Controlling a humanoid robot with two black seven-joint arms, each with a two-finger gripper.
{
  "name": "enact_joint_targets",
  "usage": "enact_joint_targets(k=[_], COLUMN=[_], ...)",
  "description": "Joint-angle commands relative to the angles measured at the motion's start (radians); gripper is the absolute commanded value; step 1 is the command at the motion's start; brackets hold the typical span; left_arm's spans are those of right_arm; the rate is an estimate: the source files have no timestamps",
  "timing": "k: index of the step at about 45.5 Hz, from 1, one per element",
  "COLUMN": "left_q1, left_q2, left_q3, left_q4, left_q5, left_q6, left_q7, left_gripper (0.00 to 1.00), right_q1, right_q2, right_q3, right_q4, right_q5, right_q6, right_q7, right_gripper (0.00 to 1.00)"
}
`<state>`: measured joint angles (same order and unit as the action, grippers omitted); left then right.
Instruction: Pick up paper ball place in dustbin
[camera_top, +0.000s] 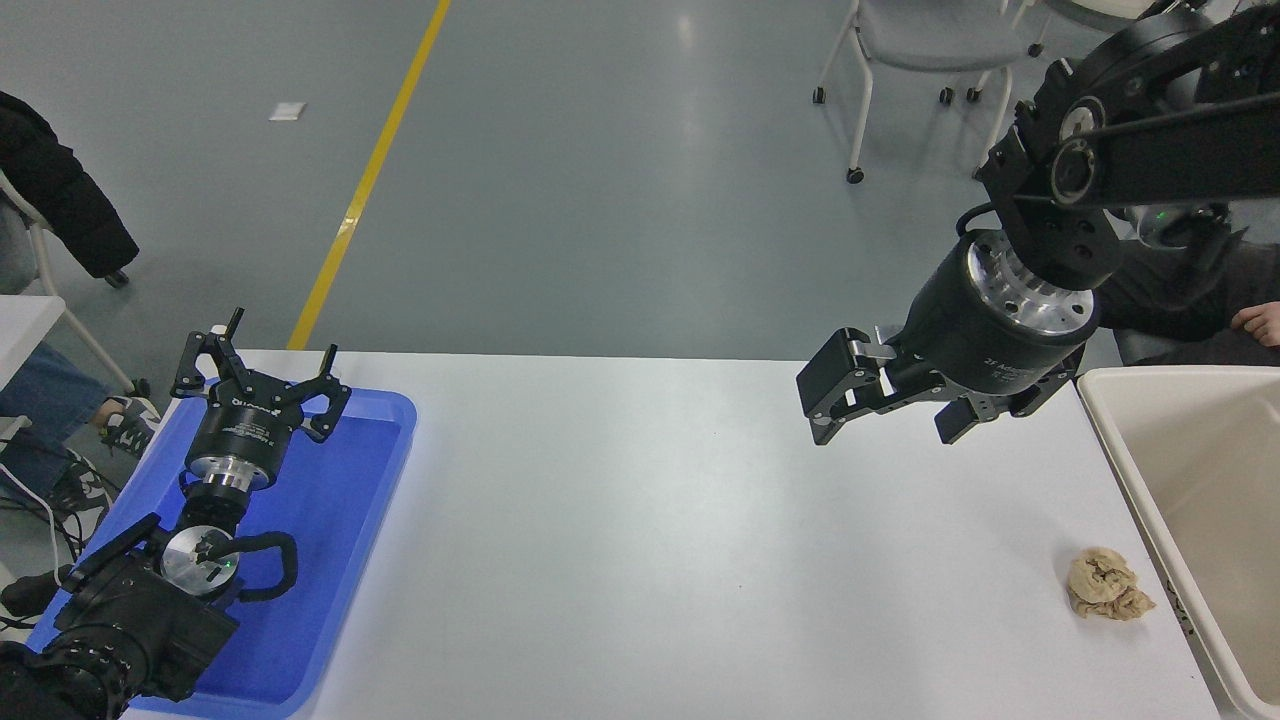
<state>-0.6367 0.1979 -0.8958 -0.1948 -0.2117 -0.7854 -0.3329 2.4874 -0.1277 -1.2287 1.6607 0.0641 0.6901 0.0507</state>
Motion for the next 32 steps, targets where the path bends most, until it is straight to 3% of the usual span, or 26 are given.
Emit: enact_joint_targets(k=[1,21,32], left_q1=[-0.001,-0.001,-0.001], left_q2=[-0.002,-0.002,-0.002], left_q3=[0.0,0.0,0.0], left_q4=[0.0,0.0,0.0], left_q5=[0.0,0.0,0.0], left_q6=[0.0,0.0,0.0], left_q7=[0.0,0.0,0.0], left_gripper=[1.0,1.0,1.0], right_q1=[-0.019,-0.055,-0.105], right_q2=[0.0,-0.009,-0.107], right_q3=[0.0,0.0,-0.009], right_q4=[-0.002,-0.009,-0.019], right_q5=[-0.027,-0.069,-0.164], right_q6=[-0.003,-0.007,-0.037], right_q7=[0.001,0.003,0.003], right_gripper=[1.0,1.0,1.0])
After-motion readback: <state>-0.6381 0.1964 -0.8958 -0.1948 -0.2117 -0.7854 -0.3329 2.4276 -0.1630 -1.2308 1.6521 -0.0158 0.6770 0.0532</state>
